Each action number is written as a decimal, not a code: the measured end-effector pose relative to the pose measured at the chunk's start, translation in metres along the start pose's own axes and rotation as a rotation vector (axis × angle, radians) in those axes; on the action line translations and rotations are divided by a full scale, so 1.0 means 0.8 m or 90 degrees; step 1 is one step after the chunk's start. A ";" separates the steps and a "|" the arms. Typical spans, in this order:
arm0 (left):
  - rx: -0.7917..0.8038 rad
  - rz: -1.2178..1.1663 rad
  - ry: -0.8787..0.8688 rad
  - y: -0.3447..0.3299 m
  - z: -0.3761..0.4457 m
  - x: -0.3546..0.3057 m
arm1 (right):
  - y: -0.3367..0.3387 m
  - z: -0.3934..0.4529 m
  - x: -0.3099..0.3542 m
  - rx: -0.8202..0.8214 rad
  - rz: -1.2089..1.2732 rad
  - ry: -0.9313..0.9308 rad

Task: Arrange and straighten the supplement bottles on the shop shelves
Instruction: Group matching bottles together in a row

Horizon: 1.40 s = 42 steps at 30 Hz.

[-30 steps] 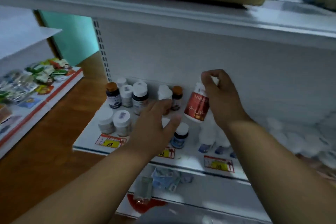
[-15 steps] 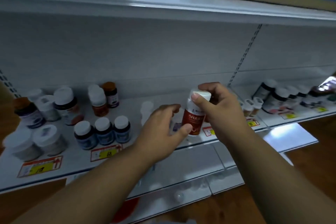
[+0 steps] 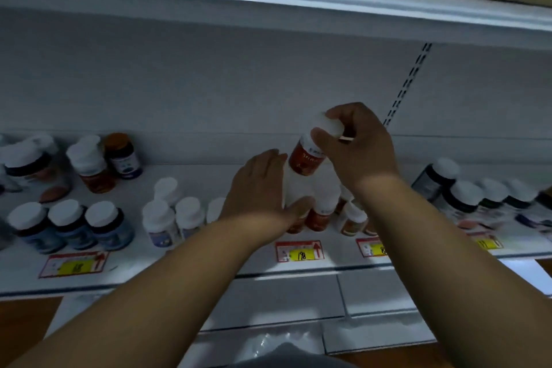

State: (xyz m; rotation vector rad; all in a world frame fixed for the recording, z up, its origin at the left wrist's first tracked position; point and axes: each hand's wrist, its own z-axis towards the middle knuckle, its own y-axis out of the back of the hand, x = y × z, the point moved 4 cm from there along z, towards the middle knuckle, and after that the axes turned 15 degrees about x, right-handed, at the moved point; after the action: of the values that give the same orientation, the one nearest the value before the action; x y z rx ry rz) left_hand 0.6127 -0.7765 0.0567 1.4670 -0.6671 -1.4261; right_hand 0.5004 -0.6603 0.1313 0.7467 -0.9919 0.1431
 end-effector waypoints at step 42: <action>-0.099 0.126 0.269 0.175 -0.192 0.258 | -0.430 0.080 0.150 0.507 -0.216 0.174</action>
State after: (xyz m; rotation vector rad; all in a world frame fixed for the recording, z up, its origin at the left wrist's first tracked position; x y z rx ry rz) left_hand 0.8267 -0.9761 0.0698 1.4732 -0.4117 -0.9534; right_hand 0.6719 -0.9834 0.0745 1.5644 -0.5134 0.3427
